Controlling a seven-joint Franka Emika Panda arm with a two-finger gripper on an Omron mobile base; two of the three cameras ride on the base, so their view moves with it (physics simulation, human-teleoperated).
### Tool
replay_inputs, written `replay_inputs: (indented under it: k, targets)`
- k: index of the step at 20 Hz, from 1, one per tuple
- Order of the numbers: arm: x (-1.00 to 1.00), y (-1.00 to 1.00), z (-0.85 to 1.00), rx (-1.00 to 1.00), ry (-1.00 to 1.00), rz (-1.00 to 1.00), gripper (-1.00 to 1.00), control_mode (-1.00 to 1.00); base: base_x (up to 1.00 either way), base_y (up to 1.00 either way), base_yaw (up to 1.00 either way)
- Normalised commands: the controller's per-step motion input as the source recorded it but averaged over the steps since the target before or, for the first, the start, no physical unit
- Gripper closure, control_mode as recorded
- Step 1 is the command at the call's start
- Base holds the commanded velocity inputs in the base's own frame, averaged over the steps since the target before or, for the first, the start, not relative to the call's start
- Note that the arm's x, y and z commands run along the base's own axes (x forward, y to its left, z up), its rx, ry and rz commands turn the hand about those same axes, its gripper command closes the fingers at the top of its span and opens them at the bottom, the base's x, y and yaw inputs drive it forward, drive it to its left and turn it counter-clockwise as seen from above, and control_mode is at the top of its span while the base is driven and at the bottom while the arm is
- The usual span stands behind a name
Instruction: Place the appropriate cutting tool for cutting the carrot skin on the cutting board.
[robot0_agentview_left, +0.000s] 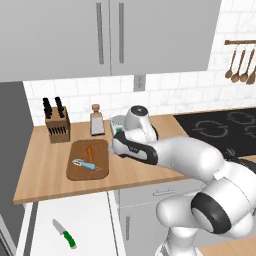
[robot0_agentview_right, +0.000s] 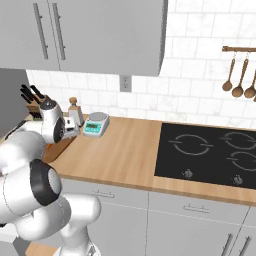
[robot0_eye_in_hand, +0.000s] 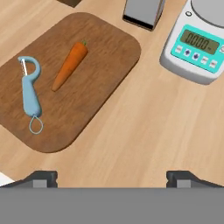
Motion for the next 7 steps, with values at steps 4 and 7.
replay_inputs:
  k: [4,7]
  targets:
    - [0.0,0.0,0.0,0.0,0.0,0.0,-1.0,-1.0,0.0,0.0,0.0]
    - [0.0,0.0,0.0,0.0,0.0,0.0,-1.0,-1.0,0.0,0.0,0.0]
